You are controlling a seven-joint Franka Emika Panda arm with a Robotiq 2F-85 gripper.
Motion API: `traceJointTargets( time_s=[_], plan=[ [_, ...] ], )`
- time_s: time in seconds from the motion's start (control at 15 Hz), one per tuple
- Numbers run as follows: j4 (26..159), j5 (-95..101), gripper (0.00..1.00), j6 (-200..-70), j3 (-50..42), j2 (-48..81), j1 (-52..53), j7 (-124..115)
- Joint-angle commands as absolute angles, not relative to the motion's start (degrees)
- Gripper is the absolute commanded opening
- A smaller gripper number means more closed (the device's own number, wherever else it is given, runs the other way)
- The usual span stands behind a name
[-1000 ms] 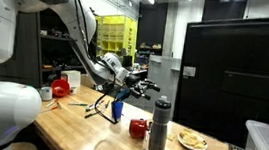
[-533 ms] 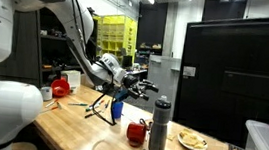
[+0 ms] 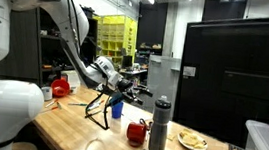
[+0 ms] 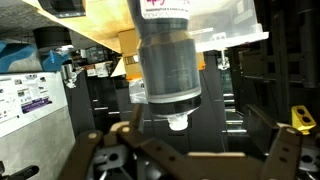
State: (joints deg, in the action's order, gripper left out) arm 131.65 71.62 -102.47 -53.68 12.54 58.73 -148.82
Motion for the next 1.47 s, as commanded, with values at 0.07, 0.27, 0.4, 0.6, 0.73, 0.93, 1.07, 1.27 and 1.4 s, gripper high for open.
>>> traceJointTargets(
  time_s=[0.07, 0.27, 0.4, 0.6, 0.73, 0.93, 1.07, 1.27, 1.4],
  plan=[
    [133.9, 68.7, 1.00, -106.5, -58.8, 15.2, 64.2, -148.8],
    [134.9, 66.0, 1.00, -110.2, -61.4, 18.8, 66.6, -148.8],
    [135.7, 64.0, 1.00, -113.2, -63.2, 21.9, 67.9, -148.8],
    [136.7, 60.8, 1.00, -118.1, -65.1, 27.2, 68.8, -148.8],
    [137.2, 58.6, 1.00, -121.1, -66.1, 30.8, 69.2, -148.8],
    [137.7, 55.9, 1.00, -124.6, -66.7, 35.2, 68.8, -149.0],
    [138.0, 54.5, 1.00, -126.1, -67.1, 37.4, 68.7, -149.0],
    [138.2, 53.0, 1.00, -127.6, -67.9, 39.8, 68.7, -149.1],
    [138.3, 52.5, 1.00, -128.4, -68.7, 40.9, 68.8, -149.2]
  ],
)
